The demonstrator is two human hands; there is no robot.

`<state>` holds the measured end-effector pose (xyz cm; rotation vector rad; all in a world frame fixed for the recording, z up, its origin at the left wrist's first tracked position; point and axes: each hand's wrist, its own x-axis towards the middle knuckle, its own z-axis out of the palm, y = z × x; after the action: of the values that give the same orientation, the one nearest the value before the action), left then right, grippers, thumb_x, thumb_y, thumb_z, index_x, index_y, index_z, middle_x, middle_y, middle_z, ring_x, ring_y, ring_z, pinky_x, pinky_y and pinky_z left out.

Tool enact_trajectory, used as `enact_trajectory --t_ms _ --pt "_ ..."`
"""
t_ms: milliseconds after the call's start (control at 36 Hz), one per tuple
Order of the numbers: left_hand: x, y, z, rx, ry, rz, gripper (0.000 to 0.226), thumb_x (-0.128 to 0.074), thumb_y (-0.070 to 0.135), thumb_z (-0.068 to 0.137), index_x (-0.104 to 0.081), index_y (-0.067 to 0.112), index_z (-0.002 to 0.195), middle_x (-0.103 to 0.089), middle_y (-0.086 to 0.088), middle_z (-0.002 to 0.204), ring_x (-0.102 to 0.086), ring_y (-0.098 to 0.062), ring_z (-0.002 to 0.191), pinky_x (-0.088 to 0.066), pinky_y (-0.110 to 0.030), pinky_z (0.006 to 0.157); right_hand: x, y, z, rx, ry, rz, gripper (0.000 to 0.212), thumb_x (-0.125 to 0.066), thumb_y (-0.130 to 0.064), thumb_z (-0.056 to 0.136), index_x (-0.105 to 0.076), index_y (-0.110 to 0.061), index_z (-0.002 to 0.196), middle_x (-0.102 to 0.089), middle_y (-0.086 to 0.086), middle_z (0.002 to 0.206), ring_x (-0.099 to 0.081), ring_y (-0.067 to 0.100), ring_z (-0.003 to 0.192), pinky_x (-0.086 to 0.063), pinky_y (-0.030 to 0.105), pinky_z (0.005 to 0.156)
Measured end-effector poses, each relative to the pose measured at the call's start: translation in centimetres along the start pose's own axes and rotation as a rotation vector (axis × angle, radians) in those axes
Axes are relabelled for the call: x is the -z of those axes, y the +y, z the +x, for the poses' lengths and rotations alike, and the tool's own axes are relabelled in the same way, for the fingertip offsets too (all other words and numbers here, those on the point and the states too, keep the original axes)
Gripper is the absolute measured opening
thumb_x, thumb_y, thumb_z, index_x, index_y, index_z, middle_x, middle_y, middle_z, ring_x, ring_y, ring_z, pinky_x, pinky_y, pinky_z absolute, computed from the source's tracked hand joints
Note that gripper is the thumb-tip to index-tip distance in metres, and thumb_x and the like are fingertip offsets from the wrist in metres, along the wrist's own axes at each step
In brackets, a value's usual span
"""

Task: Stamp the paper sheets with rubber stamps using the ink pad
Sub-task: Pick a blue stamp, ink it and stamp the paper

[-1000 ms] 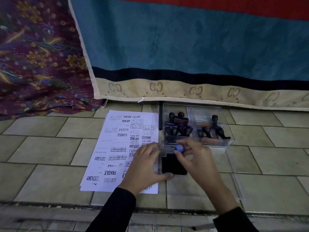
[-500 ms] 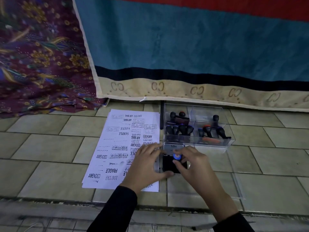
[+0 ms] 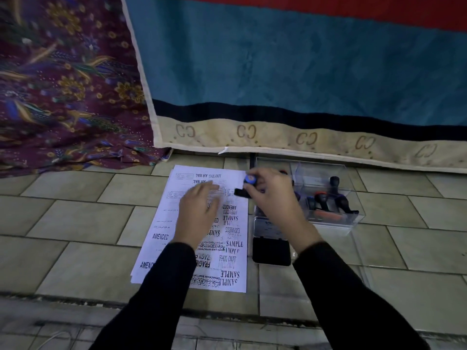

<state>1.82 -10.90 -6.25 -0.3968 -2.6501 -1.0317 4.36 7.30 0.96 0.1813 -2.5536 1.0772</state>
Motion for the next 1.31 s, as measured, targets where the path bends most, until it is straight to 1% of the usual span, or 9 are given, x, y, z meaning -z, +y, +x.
enact_trajectory --t_ms 194,333,750,833,917,972,1111,1194,1306 --pt "-1.9 -2.1 2.9 0.118 -0.071 0.211 0.031 -0.046 0.021 0.093 -0.054 0.018 0.123 -0.053 -0.003 0.131 -0.044 -0.024 0.125 -0.028 -0.049 0.106 -4.0 1.9 5.1 -0.008 -0.102 -0.137 0.016 -0.063 -0.008 0.084 -0.062 -0.009 0.101 -0.061 0.011 0.099 -0.059 0.023 0.086 -0.046 0.026 0.071" --pt "-2.6 -2.6 2.4 0.126 -0.08 0.246 0.034 -0.043 0.021 0.095 -0.051 0.02 0.128 -0.043 0.0 0.142 -0.032 -0.018 0.135 -0.012 -0.047 0.114 -5.2 2.6 6.0 -0.007 -0.157 -0.175 0.016 -0.064 -0.008 0.084 -0.061 -0.007 0.1 -0.062 0.012 0.101 -0.059 0.026 0.087 -0.051 0.038 0.077" --pt "-2.7 -2.5 2.2 0.131 -0.047 0.202 0.034 -0.042 0.021 0.094 -0.052 0.023 0.127 -0.042 0.003 0.145 -0.029 -0.015 0.138 -0.007 -0.043 0.116 -6.0 2.9 6.0 -0.007 -0.159 -0.174 0.013 -0.062 -0.005 0.083 -0.062 -0.005 0.096 -0.063 0.013 0.098 -0.059 0.027 0.086 -0.05 0.039 0.078" --pt "-2.4 -2.6 2.4 0.154 -0.006 0.077 0.029 -0.047 0.019 0.092 -0.057 0.027 0.118 -0.054 0.004 0.132 -0.044 -0.013 0.126 -0.012 -0.044 0.115 -5.1 3.0 5.8 -0.016 -0.057 -0.115 0.014 -0.064 -0.006 0.082 -0.063 -0.007 0.097 -0.063 0.011 0.096 -0.061 0.024 0.083 -0.051 0.034 0.076" --pt "-1.5 -2.5 2.4 0.3 0.061 -0.256 0.025 -0.051 0.018 0.093 -0.06 0.029 0.114 -0.066 -0.002 0.097 -0.061 -0.019 0.087 -0.037 -0.053 0.103 -3.0 2.6 5.3 -0.052 0.076 -0.012 0.018 -0.067 -0.007 0.082 -0.064 -0.008 0.1 -0.065 0.01 0.096 -0.065 0.02 0.078 -0.055 0.033 0.078" --pt "-0.9 -2.1 2.3 0.378 0.095 -0.413 0.023 -0.05 0.02 0.095 -0.059 0.03 0.114 -0.065 -0.012 0.106 -0.059 -0.037 0.098 -0.045 -0.055 0.096 -1.4 2.2 4.5 -0.078 0.134 0.052 0.018 -0.068 -0.007 0.081 -0.065 -0.01 0.098 -0.066 0.009 0.094 -0.065 0.015 0.074 -0.057 0.029 0.075" --pt "0.3 -0.2 0.5 0.203 0.114 -0.368 0.025 -0.049 0.015 0.096 -0.059 0.027 0.115 -0.057 0.016 0.122 -0.049 0.0 0.118 -0.041 -0.034 0.104 2.1 1.3 0.2 -0.094 0.168 0.101 0.016 -0.071 -0.011 0.08 -0.065 -0.014 0.094 -0.065 0.001 0.085 -0.062 -0.002 0.067 -0.051 0.009 0.062" --pt "0.0 1.5 -1.8 0.095 -0.014 -0.296 0.026 -0.051 0.018 0.095 -0.058 0.024 0.119 -0.055 0.017 0.124 -0.046 0.0 0.119 -0.037 -0.029 0.104 2.6 1.4 -3.3 -0.067 0.136 0.104 0.018 -0.074 -0.009 0.076 -0.068 -0.013 0.093 -0.066 0.0 0.087 -0.063 0.002 0.069 -0.053 0.013 0.064" --pt "-1.7 3.2 -4.5 -0.056 -0.114 -0.097 0.029 -0.049 0.025 0.092 -0.056 0.024 0.121 -0.053 0.009 0.132 -0.041 -0.011 0.127 -0.033 -0.035 0.108 2.3 1.8 -7.4 -0.029 0.071 0.081 0.022 -0.075 -0.01 0.075 -0.068 -0.017 0.095 -0.065 -0.005 0.088 -0.063 0.002 0.073 -0.052 0.014 0.069"
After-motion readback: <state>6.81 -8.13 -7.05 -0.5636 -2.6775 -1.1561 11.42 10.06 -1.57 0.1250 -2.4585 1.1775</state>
